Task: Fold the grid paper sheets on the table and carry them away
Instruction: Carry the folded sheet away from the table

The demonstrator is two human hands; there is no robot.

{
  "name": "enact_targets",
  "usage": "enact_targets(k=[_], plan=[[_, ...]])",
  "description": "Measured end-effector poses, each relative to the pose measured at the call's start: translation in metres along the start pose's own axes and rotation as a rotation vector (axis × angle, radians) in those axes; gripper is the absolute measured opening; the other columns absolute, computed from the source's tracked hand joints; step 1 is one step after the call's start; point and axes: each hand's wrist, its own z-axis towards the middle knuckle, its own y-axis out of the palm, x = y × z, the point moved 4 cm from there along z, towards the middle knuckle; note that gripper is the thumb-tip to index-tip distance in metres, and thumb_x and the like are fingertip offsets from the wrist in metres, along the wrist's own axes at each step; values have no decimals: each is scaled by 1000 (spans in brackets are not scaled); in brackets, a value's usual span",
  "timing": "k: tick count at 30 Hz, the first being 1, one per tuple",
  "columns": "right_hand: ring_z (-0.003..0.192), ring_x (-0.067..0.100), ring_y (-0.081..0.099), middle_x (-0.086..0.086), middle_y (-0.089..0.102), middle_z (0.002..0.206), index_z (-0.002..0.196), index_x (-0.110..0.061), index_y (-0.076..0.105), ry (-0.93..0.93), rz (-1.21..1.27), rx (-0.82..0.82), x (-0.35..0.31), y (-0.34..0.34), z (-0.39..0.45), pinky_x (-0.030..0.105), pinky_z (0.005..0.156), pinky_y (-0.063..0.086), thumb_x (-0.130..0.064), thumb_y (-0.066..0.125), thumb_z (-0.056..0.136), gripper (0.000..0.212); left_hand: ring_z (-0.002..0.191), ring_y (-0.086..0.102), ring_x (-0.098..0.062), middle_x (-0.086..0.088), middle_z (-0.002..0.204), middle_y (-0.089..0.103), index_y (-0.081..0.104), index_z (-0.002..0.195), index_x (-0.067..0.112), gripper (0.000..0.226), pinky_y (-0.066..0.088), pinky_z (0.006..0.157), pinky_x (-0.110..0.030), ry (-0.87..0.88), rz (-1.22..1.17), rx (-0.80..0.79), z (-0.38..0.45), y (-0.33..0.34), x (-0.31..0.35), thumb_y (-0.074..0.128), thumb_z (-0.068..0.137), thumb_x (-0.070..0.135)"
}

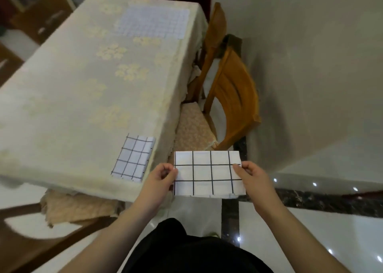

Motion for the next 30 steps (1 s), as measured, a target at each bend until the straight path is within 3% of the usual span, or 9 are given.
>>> enact_targets(k=[6, 10, 15, 20, 23, 26, 30], plan=[[71, 4, 70, -4, 72, 91, 103, -19, 65, -41, -94, -188, -27, 57, 46, 14, 53, 50, -24, 58, 96, 11, 75, 60, -19, -7, 80, 66, 58, 87, 14, 10, 52, 74, -40, -64, -163, 145, 3, -37, -12, 58, 96, 17], [70, 7, 71, -1, 74, 87, 100, -15, 66, -64, -169, -272, -44, 104, 72, 16, 53, 51, -23, 59, 96, 11, 69, 56, -19, -5, 75, 62, 58, 88, 12, 7, 47, 66, -34, -98, -253, 199, 15, -66, -19, 59, 95, 14], [69, 9, 70, 0, 75, 87, 98, -17, 67, -86, -286, -381, -66, 159, 91, 17, 53, 50, -26, 60, 96, 12, 77, 60, -23, -11, 80, 62, 58, 88, 8, 7, 52, 71, -37, -99, -367, 276, 29, -106, -26, 58, 95, 7], [67, 10, 71, 0, 75, 80, 94, -14, 69, -112, -346, -459, -79, 201, 109, 19, 54, 52, -21, 62, 94, 10, 65, 59, -14, 0, 66, 61, 59, 91, 4, 4, 51, 62, -27, -89, -367, 317, 38, -134, -32, 62, 92, 7], [72, 12, 71, -1, 75, 81, 93, -15, 69, -133, -398, -492, -81, 222, 123, 21, 58, 53, -22, 64, 93, 8, 69, 60, -18, -9, 71, 59, 60, 92, 4, 5, 52, 63, -28, -108, -381, 361, 41, -146, -39, 65, 91, 6], [85, 20, 69, 3, 74, 89, 95, -15, 70, -154, -485, -539, -79, 244, 142, 34, 76, 57, -26, 67, 91, 12, 68, 60, -19, -10, 72, 59, 60, 91, 4, 6, 51, 62, -27, -149, -394, 440, 45, -150, -50, 65, 91, 7], [81, 18, 67, 7, 73, 90, 91, -11, 69, -189, -555, -619, -79, 274, 167, 29, 71, 53, -22, 68, 91, 11, 60, 63, -14, -6, 70, 63, 60, 92, 5, 8, 52, 61, -28, -235, -361, 562, 53, -150, -63, 66, 91, 11]])
